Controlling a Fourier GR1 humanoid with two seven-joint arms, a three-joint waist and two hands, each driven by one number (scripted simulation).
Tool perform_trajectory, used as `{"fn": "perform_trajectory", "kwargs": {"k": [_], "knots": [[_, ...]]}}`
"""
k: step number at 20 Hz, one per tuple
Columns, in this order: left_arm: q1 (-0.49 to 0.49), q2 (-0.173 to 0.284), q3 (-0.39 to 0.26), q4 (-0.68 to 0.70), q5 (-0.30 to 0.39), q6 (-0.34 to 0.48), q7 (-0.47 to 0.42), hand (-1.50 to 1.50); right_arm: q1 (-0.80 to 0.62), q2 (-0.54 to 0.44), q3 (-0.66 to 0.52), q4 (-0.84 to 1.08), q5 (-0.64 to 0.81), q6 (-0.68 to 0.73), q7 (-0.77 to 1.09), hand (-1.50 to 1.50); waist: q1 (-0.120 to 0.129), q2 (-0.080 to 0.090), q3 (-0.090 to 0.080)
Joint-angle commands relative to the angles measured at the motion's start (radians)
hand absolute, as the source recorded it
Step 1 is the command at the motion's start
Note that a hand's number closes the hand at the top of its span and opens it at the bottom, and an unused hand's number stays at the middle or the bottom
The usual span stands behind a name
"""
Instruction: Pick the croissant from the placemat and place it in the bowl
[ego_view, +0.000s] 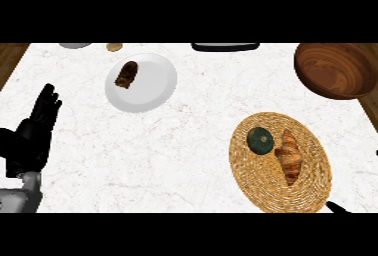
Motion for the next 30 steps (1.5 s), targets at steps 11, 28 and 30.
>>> {"fn": "perform_trajectory", "kwargs": {"k": [11, 28, 30], "knots": [[-0.026, -0.036, 0.013, 0.013, -0.038, -0.068, 0.007, 0.0, -0.125, -0.176, -0.179, -0.291, 0.023, 0.33, 0.547, -1.5, 0.052, 0.011, 0.002], [-0.051, -0.062, 0.054, 0.078, -0.047, -0.113, -0.036, 0.0, -0.592, -0.206, 0.049, 0.199, -0.198, 0.86, 0.668, -1.5, 0.063, 0.015, 0.003], [-0.041, -0.03, 0.065, 0.027, -0.025, -0.15, 0.0, 0.0, -0.628, -0.179, 0.116, 0.196, -0.161, 0.893, 0.781, -1.5, 0.066, 0.013, 0.003]]}}
